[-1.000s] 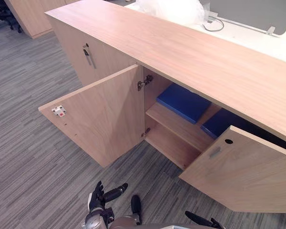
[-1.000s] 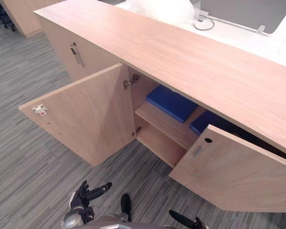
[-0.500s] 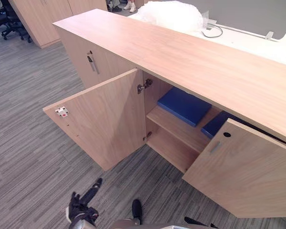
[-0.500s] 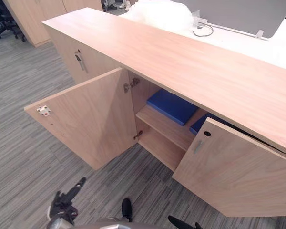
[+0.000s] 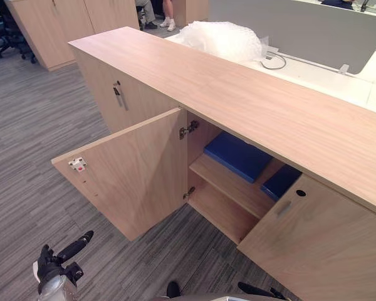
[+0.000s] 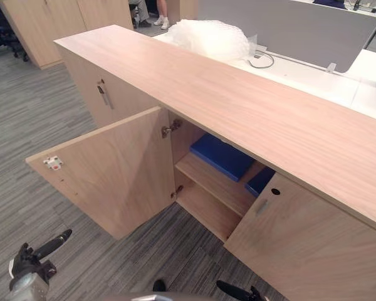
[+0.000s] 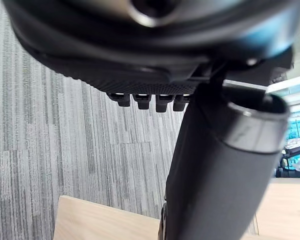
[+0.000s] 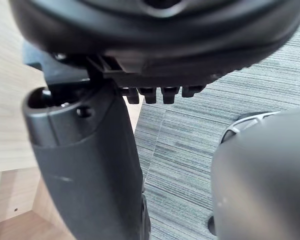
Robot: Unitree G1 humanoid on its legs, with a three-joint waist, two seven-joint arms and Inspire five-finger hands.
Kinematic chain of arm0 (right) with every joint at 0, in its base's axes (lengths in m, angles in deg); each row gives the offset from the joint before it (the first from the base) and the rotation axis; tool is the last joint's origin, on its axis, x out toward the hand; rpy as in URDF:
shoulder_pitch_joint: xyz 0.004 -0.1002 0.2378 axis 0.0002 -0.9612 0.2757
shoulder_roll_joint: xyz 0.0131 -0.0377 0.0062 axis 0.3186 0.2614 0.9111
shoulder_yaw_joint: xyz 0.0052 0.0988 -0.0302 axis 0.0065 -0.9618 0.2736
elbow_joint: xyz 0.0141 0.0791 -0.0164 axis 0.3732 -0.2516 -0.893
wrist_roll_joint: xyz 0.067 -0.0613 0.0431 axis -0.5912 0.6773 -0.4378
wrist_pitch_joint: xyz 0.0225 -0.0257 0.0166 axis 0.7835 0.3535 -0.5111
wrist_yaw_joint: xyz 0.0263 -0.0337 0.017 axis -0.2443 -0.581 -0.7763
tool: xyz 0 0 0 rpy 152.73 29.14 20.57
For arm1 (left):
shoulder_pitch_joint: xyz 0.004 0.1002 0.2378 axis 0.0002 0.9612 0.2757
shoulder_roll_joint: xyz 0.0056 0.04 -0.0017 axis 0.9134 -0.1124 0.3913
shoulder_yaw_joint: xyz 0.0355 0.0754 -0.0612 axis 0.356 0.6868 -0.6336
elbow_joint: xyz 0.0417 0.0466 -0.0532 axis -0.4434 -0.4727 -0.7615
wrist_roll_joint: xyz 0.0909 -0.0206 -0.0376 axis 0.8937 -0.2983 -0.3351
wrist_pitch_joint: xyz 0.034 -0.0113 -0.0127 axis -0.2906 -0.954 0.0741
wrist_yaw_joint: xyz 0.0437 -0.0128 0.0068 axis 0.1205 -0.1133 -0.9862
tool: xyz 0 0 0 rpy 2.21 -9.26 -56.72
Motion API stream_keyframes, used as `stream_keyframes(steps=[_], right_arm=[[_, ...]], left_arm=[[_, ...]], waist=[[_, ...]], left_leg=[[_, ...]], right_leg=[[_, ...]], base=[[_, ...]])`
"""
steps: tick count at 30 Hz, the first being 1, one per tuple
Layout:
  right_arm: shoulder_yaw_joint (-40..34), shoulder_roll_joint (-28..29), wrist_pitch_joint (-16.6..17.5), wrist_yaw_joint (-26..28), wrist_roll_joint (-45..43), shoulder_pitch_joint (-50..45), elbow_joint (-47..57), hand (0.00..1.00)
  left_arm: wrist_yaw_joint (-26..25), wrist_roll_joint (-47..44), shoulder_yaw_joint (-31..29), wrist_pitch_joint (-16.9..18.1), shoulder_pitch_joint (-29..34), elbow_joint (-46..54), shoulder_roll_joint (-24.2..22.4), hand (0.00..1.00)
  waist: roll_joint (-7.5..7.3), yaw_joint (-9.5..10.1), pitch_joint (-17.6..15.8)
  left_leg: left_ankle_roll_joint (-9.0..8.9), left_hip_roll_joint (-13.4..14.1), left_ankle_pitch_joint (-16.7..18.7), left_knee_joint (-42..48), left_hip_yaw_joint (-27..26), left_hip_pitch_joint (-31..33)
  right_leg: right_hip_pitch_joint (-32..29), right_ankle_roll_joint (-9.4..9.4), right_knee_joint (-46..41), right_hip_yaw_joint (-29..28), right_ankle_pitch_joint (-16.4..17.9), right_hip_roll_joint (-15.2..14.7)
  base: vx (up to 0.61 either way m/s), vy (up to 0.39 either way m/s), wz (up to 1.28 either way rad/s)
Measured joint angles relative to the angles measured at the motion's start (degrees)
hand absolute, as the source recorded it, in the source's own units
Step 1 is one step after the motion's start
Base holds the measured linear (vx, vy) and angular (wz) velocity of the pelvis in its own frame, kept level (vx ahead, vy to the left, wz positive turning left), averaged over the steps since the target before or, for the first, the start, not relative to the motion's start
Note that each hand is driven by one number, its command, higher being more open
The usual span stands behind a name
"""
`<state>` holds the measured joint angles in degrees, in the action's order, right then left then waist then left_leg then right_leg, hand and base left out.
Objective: Walk over to the cabinet, pick up the folder, carry it to the office cabinet, place the folder inside the office cabinet, then close the office cabinet door
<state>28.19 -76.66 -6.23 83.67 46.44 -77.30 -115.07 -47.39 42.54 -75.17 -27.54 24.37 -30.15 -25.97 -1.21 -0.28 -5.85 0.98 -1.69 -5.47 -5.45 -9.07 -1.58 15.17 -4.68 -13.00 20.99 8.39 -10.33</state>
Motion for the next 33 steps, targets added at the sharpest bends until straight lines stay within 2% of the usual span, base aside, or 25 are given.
stream_keyframes(steps=[8, 10, 11, 13, 14, 15, 16, 19, 20, 26, 31, 33], right_arm=[[-0.01, -0.49, 0.02, 0.10, 0.00, -1.23, -0.71, 1.00], [-0.12, -0.75, 0.05, 0.28, 0.01, -1.58, -0.95, 1.00], [-0.18, -0.98, 0.09, 0.40, 0.01, -1.58, -1.16, 1.00], [0.07, -1.57, 0.25, 0.64, 0.04, -1.54, -1.39, 1.00], [0.05, -1.56, 0.27, 0.72, 0.04, -1.51, -1.81, 1.00], [0.01, -1.56, 0.25, 0.75, 0.04, -1.53, -1.85, 1.00], [-0.26, -1.85, -0.03, 1.05, 0.04, -1.81, -2.64, 1.00], [-0.31, -3.29, -0.15, 1.14, 0.04, -1.93, -2.91, 1.00], [-0.38, -3.38, -0.18, 1.15, 0.02, -2.37, -2.90, 1.00], [-0.37, -2.08, -0.04, 1.18, -0.03, -2.50, -2.80, 1.00], [-0.80, -1.29, -0.04, 1.27, -0.04, -2.80, -2.88, 1.00], [-1.77, -0.96, 0.16, 1.39, -0.07, -3.58, -2.71, 1.00]], left_arm=[[2.02, 5.54, 7.10, -0.17, -2.16, -0.57, 5.50, 1.00], [2.96, 6.52, 9.43, -0.19, -4.60, -1.35, 7.57, 1.00], [3.09, 6.57, 9.87, -0.20, -5.56, -1.83, 8.25, 1.00], [3.01, 6.62, 10.89, -0.28, -7.55, -2.46, 9.58, 1.00], [3.41, 7.06, 12.31, -0.50, -9.43, -2.83, 10.36, 1.00], [3.22, 6.92, 12.94, -0.98, -10.50, -3.18, 10.54, 1.00], [2.67, 6.97, 12.91, -1.75, -12.35, -6.59, 10.76, 1.00], [2.81, 6.98, 13.27, -2.37, -12.94, -8.87, 11.46, 1.00], [2.98, 6.95, 13.83, -2.51, -13.20, -9.80, 12.21, 1.00], [4.21, 6.72, 17.01, -2.58, -16.00, -12.22, 17.49, 1.00], [4.22, 6.43, 17.75, -2.78, -17.69, -13.60, 19.75, 1.00], [3.60, 7.95, 21.39, -3.42, -17.58, -12.11, 19.65, 1.00]], waist=[[0.72, 0.06, 0.53], [1.25, 0.18, 0.70], [1.57, 0.14, 0.86], [1.78, -0.07, 0.93], [1.53, -0.13, 0.94], [1.30, -0.15, 0.88], [1.94, -0.28, 1.53], [4.22, -0.03, 1.61], [4.43, -0.03, 1.74], [2.20, 0.52, 1.93], [1.37, 1.04, 2.31], [1.25, 1.09, 2.34]], left_leg=[[-0.42, 0.66, 1.17, 0.08, -1.20, -1.97], [-0.42, 1.80, 1.18, 0.34, -1.09, -2.22], [-0.44, 2.70, 1.18, 0.35, -1.17, -2.31], [-0.61, 3.84, 1.07, 0.35, -1.49, -2.82], [-1.53, 3.71, 0.89, 0.34, -1.59, -3.13], [-1.99, 3.34, 0.88, 0.32, -1.57, -3.31], [-2.92, 3.56, 0.71, 0.03, -1.48, -3.37], [-3.73, 4.99, 0.38, 0.01, -2.50, -2.68], [-3.98, 5.44, 0.30, 0.01, -2.52, -2.69], [-4.45, 5.83, 0.06, 0.02, -3.98, -3.05], [-4.48, 5.72, 0.08, 0.00, -6.27, -3.28], [-4.31, 5.40, -0.02, -0.03, -6.16, -3.09]], right_leg=[[-0.38, 0.09, -2.93, -2.30, -0.04, 0.00], [-2.22, 0.73, -6.50, -3.14, -0.12, 0.45], [-3.25, 1.23, -8.11, -3.98, 1.61, 0.64], [-4.22, 1.77, -3.44, -3.93, 6.31, 1.73], [-5.32, 2.26, 1.34, -3.89, 4.62, 2.04], [-5.72, 1.42, 1.87, -3.76, 3.96, 1.85], [-5.02, 1.18, 3.07, -4.16, 4.08, 2.13], [-5.07, 1.19, 5.29, -4.53, 4.07, 3.70], [-5.05, 1.21, 5.41, -4.77, 4.05, 4.17], [-5.37, 1.21, 5.39, -6.42, 3.36, 4.39], [-6.11, 0.93, 6.36, -8.62, 1.42, 4.11], [-6.23, 0.90, 6.67, -8.58, 1.44, 3.51]], base=[[0.07, -0.026, -0.09], [0.11, -0.069, -0.02], [0.07, -0.062, -0.06], [0.02, -0.119, -0.13], [-0.03, -0.158, -0.07], [-0.03, -0.160, 0.04], [-0.02, -0.161, -0.11], [-0.02, -0.148, -0.14], [-0.03, -0.111, -0.03], [-0.03, -0.004, -0.11], [-0.07, 0.086, -0.24], [-0.14, 0.067, -0.02]])
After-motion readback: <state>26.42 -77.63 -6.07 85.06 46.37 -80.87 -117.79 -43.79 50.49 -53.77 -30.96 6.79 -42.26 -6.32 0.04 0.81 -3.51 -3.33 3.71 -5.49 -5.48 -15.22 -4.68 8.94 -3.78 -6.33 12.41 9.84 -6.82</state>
